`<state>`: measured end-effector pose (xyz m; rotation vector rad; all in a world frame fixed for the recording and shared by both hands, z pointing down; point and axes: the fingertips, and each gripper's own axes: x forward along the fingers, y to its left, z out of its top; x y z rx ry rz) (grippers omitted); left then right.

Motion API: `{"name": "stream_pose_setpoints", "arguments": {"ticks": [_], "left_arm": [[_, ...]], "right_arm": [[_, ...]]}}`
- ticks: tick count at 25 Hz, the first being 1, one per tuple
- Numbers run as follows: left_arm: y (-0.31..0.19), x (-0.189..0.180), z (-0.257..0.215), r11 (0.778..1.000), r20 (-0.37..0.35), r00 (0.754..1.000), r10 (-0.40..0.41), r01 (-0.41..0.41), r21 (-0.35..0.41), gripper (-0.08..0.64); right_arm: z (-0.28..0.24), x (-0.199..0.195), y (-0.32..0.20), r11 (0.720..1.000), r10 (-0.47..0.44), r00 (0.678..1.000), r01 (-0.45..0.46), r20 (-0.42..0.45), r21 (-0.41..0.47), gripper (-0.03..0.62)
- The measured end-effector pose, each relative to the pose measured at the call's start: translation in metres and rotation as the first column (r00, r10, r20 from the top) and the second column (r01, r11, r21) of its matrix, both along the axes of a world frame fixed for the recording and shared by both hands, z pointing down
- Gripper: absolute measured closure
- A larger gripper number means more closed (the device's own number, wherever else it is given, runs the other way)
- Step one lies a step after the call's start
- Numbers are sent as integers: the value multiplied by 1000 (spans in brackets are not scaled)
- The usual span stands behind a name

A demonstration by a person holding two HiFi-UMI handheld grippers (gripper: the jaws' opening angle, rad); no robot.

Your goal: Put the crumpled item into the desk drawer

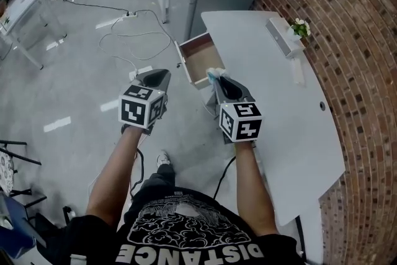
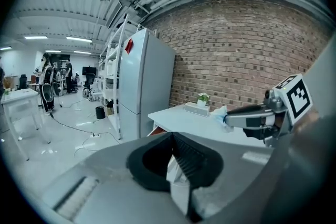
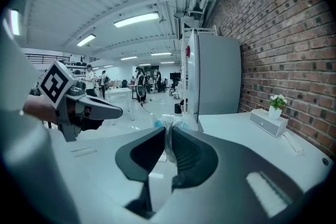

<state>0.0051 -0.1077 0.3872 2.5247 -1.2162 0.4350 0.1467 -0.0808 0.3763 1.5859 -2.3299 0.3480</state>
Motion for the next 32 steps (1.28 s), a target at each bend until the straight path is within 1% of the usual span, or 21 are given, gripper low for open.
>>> {"name": "stream_pose_setpoints", "arguments": {"ticks": [7,16,20,24,32], "left_arm": [[-50,-18,8,1000,-24,999,24,-24,-19,560],[-94,-35,17,998,-38,998,53,-55,-38,560],[-106,-41,18,997,-40,997,61,-63,-39,560],[-118,-54,22,998,-49,998,45,-47,-47,560],[-124,-64,23,998,-48,998,48,-50,-47,560]], "right_arm": [[7,-22,-45,1000,21,1000,-21,-20,-23,546],[15,-44,-86,998,40,998,-42,-40,-47,546],[16,-53,-100,998,40,998,-42,-42,-51,546],[17,-62,-110,998,34,998,-36,-49,-50,546],[18,-69,-120,998,37,998,-40,-45,-52,546]]}}
